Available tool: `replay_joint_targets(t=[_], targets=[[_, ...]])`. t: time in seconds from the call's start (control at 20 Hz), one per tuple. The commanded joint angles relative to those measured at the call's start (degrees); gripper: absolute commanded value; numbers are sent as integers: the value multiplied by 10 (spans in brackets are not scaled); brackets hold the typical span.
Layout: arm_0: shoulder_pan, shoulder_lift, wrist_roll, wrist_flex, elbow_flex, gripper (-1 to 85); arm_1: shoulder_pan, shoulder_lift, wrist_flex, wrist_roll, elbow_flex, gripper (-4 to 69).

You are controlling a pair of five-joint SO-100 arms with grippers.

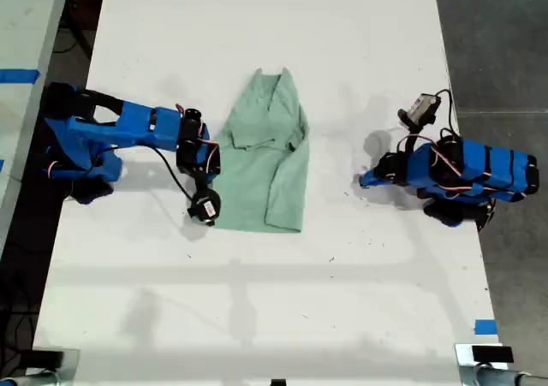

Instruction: Fold t shirt

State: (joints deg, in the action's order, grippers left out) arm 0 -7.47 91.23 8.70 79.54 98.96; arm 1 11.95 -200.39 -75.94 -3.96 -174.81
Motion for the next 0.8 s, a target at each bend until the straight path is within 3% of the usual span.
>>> replay_joint_targets(t=[0.0,0.25,0.45,0.65,0.75], targets=[[21,4,1,62,-145,-1,-1,-8,-4,1,-28,15],[22,-93,-42,60,-340,-1,0,-8,-4,1,-28,15],[8,-168,-82,-56,-380,-1,-1,-8,-4,1,-28,15],[-4,-206,-103,-127,-386,6,-3,-8,-4,-1,-28,15],[-4,-211,-110,-142,-386,290,-3,-8,-4,-2,-27,15]])
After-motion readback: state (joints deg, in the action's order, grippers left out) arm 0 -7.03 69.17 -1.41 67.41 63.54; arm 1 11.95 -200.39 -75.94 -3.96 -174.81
